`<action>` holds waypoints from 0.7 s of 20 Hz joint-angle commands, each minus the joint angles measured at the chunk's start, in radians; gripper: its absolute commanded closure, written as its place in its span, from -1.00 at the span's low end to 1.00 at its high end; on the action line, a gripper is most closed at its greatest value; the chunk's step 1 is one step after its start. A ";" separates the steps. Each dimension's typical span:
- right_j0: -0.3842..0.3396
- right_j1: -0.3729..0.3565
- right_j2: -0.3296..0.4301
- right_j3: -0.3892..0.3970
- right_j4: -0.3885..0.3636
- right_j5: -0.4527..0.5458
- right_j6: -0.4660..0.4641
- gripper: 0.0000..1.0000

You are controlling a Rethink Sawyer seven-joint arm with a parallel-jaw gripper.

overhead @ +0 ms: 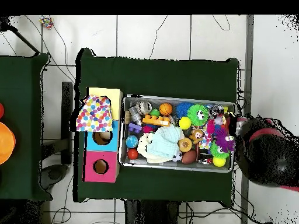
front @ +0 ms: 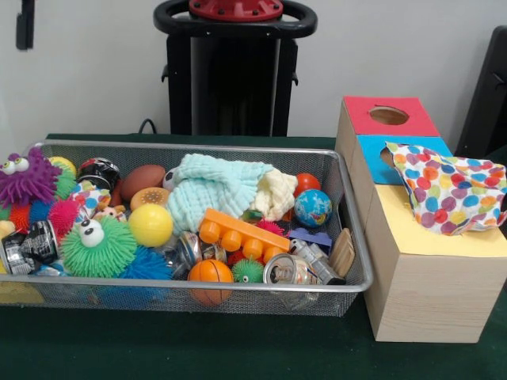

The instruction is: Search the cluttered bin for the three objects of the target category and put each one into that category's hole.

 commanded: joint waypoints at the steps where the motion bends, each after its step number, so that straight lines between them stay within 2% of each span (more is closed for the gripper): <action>1: 0.036 -0.167 0.048 0.134 -0.010 0.148 -0.210 -1.00; 3: 0.026 -0.173 0.086 0.118 -0.032 0.122 -0.254 -1.00; 5: 0.008 -0.165 0.110 0.103 -0.007 0.205 -0.314 -1.00; 6: 0.002 -0.188 0.106 0.115 0.017 0.266 -0.339 -1.00; 8: -0.018 -0.268 0.084 0.172 0.066 0.329 -0.379 -1.00; 10: -0.017 -0.331 0.042 0.212 0.074 0.365 -0.385 -1.00; 12: -0.032 -0.329 0.037 0.239 0.079 0.384 -0.378 -1.00; 14: -0.050 -0.326 0.042 0.269 0.086 0.359 -0.371 -1.00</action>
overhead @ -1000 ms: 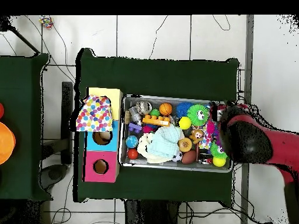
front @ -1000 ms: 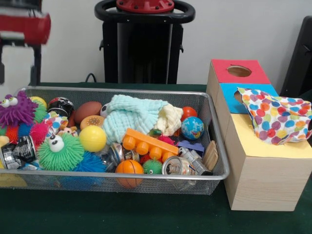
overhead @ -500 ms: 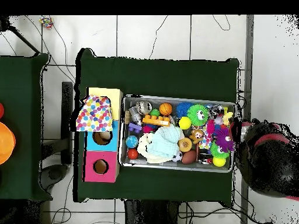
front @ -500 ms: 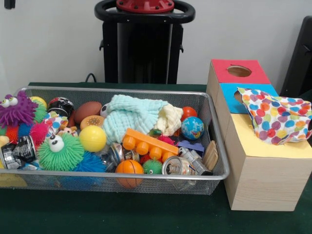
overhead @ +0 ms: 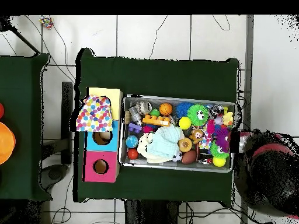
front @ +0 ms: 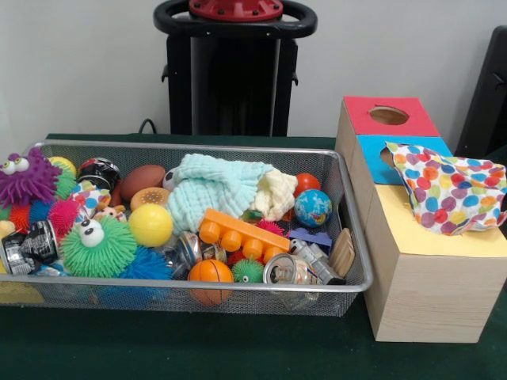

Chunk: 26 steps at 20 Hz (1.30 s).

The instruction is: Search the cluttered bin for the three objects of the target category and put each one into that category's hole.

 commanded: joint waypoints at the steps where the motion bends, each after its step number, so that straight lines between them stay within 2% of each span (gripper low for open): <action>1: -0.055 -0.101 0.022 0.223 0.053 0.160 -0.373 -1.00; 8: -0.121 -0.117 0.054 0.327 0.103 0.057 -0.391 -1.00; 11: -0.124 -0.097 0.089 0.320 0.106 0.018 -0.368 -1.00; 12: -0.116 -0.071 0.105 0.302 0.094 0.007 -0.343 -1.00; 15: -0.023 0.008 0.118 0.160 0.006 0.071 -0.243 -1.00; 19: 0.103 0.187 0.098 -0.005 -0.077 0.127 -0.146 -1.00; 22: 0.170 0.296 0.074 -0.117 -0.112 0.151 -0.142 -1.00; 26: 0.207 0.358 0.051 -0.191 -0.124 0.139 -0.146 -1.00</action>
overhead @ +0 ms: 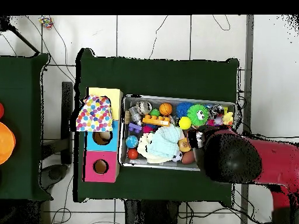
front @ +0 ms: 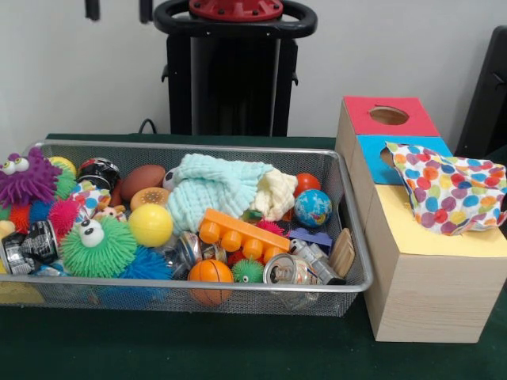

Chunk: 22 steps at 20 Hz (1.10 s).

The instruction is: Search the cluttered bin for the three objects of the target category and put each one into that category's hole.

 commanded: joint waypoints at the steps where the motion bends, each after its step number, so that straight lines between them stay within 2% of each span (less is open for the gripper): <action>1: 0.068 0.209 0.027 -0.194 -0.075 0.089 -0.112 -1.00; 2: 0.084 0.239 0.012 -0.213 -0.079 0.118 -0.102 -1.00; 5: 0.125 0.358 -0.030 -0.274 -0.145 0.097 -0.096 -1.00; 8: 0.136 0.448 -0.062 -0.302 -0.187 0.021 -0.079 -1.00; 14: 0.155 0.518 -0.094 -0.338 -0.231 -0.015 -0.032 -1.00; 17: 0.158 0.572 -0.097 -0.366 -0.234 -0.002 -0.034 -1.00; 22: 0.140 0.674 -0.089 -0.406 -0.246 -0.047 -0.052 -1.00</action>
